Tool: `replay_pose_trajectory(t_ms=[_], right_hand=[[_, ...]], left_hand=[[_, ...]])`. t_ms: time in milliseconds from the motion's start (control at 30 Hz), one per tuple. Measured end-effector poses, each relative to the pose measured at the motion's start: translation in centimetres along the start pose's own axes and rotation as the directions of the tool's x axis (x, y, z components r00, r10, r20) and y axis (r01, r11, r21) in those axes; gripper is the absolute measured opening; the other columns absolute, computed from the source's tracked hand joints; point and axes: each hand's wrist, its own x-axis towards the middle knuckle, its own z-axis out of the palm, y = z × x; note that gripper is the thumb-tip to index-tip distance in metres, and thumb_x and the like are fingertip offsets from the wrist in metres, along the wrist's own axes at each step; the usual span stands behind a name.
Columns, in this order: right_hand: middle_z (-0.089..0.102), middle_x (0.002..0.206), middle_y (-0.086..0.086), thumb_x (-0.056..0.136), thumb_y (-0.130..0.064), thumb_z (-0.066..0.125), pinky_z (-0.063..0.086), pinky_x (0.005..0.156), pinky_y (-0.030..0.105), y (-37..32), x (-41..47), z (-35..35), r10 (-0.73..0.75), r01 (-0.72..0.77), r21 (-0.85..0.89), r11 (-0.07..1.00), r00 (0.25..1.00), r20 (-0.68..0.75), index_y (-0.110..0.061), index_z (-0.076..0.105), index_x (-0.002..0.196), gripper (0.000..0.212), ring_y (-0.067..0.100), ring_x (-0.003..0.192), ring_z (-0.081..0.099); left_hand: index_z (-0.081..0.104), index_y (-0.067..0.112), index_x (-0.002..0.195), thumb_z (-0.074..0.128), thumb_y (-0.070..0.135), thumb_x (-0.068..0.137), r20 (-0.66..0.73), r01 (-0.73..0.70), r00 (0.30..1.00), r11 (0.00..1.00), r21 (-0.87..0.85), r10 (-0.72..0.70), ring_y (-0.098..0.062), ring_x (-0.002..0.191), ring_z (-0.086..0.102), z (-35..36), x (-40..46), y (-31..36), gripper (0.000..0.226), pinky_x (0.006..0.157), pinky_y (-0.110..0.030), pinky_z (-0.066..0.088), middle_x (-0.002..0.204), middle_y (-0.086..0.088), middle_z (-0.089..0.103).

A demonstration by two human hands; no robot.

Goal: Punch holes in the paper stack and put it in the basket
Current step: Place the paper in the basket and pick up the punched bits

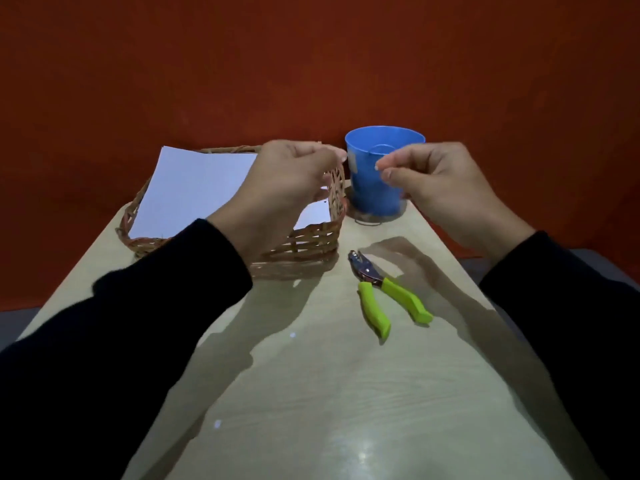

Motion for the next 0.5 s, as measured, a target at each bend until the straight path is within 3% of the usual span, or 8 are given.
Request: replay_pose_trajectory(t_ms=[67, 167, 233, 300, 400, 433, 500], right_hand=[[0.077, 0.087, 0.008, 0.093, -0.009, 0.069, 0.047, 0.069, 0.021, 0.0, 2.2, -0.4, -0.029, 0.022, -0.093, 0.995, 0.997, -0.074, -0.016, 0.079, 0.090, 0.012, 0.003, 0.073, 0.060], [0.065, 0.065, -0.011, 0.091, -0.011, 0.065, 0.039, 0.051, 0.010, -0.4, 5.5, -1.1, -0.049, 0.018, -0.214, 0.977, 0.989, -0.140, -0.018, 0.078, 0.084, 0.017, -0.007, 0.050, 0.051], [0.063, 0.063, -0.014, 0.091, -0.015, 0.064, 0.037, 0.048, 0.008, -0.5, 7.5, -1.4, -0.045, -0.015, -0.328, 0.945, 0.984, -0.175, -0.016, 0.080, 0.086, 0.018, -0.007, 0.049, 0.053], [0.067, 0.069, -0.007, 0.094, -0.018, 0.064, 0.041, 0.055, 0.013, -0.4, 9.0, -1.7, -0.020, -0.054, -0.451, 0.891, 0.987, -0.158, -0.014, 0.081, 0.088, 0.019, -0.002, 0.065, 0.062], [0.070, 0.092, 0.005, 0.097, -0.018, 0.068, 0.041, 0.056, 0.013, -0.1, 10.3, -1.9, 0.049, -0.110, -0.534, 0.838, 0.991, -0.127, -0.016, 0.080, 0.089, 0.015, 0.017, 0.090, 0.062], [0.068, 0.093, 0.005, 0.096, -0.018, 0.072, 0.040, 0.054, 0.012, 0.0, 10.6, -1.9, 0.069, -0.134, -0.537, 0.833, 0.988, -0.139, -0.017, 0.079, 0.086, 0.012, 0.017, 0.090, 0.059], [0.065, 0.081, 0.002, 0.087, -0.019, 0.083, 0.048, 0.065, 0.017, 0.1, 11.0, -1.5, 0.078, -0.160, -0.538, 0.828, 0.982, -0.172, -0.018, 0.073, 0.072, 0.018, 0.017, 0.083, 0.060]], left_hand=[[0.077, 0.012, 0.084, 0.063, 0.009, 0.096, -0.057, -0.012, 0.998, 1.000, 0.010, 0.012, -0.014, 0.067, 0.057, 1.3, 2.7, 0.5, 0.020, 0.068, -0.029, 0.049, 0.084, -0.008, 0.069], [0.077, 0.010, 0.080, 0.064, 0.009, 0.093, -0.125, -0.032, 0.991, 0.995, 0.094, 0.043, -0.007, 0.046, 0.056, 2.5, 7.0, 0.7, 0.019, 0.059, -0.026, 0.052, 0.070, -0.006, 0.066], [0.075, 0.007, 0.075, 0.062, 0.006, 0.090, -0.127, -0.038, 0.990, 0.986, 0.163, 0.059, -0.015, 0.049, 0.051, 3.2, 9.6, 0.5, 0.020, 0.057, -0.026, 0.049, 0.068, -0.008, 0.061], [0.073, 0.002, 0.072, 0.060, 0.003, 0.085, -0.121, -0.045, 0.989, 0.964, 0.262, 0.079, -0.017, 0.056, 0.049, 4.1, 11.8, 0.3, 0.019, 0.056, -0.029, 0.047, 0.068, -0.008, 0.059], [0.079, 0.000, 0.088, 0.064, 0.006, 0.088, -0.084, -0.061, 0.990, 0.892, 0.447, 0.109, -0.015, 0.073, 0.064, 5.5, 14.1, 0.3, 0.016, 0.068, -0.035, 0.063, 0.083, -0.003, 0.071], [0.080, 0.005, 0.088, 0.069, 0.009, 0.088, -0.083, -0.066, 0.989, 0.862, 0.502, 0.124, -0.016, 0.083, 0.068, 6.0, 14.5, 0.3, 0.012, 0.075, -0.036, 0.064, 0.092, -0.004, 0.073], [0.079, 0.014, 0.083, 0.080, 0.017, 0.081, -0.090, -0.066, 0.985, 0.807, 0.587, 0.146, -0.020, 0.089, 0.070, 6.7, 14.7, 0.4, 0.004, 0.078, -0.033, 0.062, 0.096, -0.007, 0.073]])
